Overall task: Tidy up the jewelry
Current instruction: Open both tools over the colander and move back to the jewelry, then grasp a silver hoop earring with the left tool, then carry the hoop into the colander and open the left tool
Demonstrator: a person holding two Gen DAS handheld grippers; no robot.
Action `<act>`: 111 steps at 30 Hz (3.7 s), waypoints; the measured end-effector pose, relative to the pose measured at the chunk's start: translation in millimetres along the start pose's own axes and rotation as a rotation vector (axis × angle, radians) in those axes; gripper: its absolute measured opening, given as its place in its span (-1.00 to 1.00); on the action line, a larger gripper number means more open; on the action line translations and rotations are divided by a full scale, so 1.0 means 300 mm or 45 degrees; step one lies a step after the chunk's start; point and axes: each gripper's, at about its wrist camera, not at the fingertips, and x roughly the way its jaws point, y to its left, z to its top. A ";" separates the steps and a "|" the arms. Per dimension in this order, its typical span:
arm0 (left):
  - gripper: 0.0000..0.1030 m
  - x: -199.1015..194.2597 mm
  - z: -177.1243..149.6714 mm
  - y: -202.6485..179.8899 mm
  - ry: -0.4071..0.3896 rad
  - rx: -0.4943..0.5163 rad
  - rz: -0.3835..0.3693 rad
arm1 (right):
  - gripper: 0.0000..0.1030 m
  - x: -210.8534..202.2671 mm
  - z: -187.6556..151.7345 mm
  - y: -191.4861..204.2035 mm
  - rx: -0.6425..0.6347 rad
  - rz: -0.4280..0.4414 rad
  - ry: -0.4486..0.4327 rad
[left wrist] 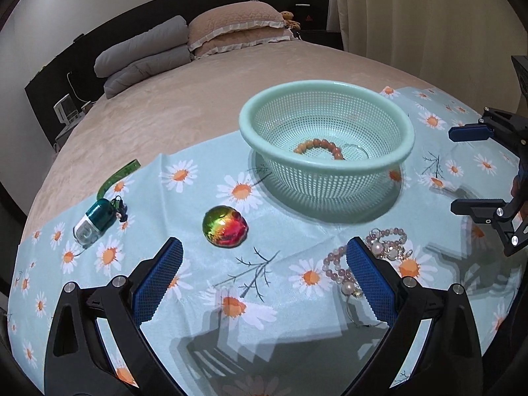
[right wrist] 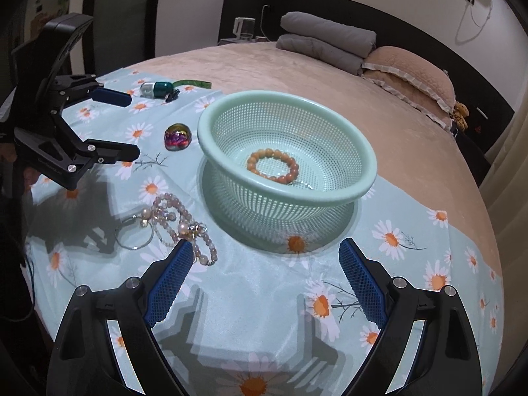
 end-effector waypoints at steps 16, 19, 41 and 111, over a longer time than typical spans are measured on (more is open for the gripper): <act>0.89 0.062 -0.145 -0.148 0.117 0.077 -0.199 | -0.19 0.134 -0.068 0.167 -0.177 0.201 0.165; 0.89 0.067 -0.155 -0.180 0.119 0.121 -0.228 | -0.24 0.146 -0.059 0.157 -0.135 0.233 0.158; -0.13 0.111 -0.139 -0.204 0.219 0.109 -0.327 | -0.96 0.178 -0.044 0.204 -0.186 0.362 0.221; -0.13 0.055 0.314 -0.121 -0.002 0.278 -0.162 | -0.94 -0.017 0.167 -0.219 0.149 0.190 -0.312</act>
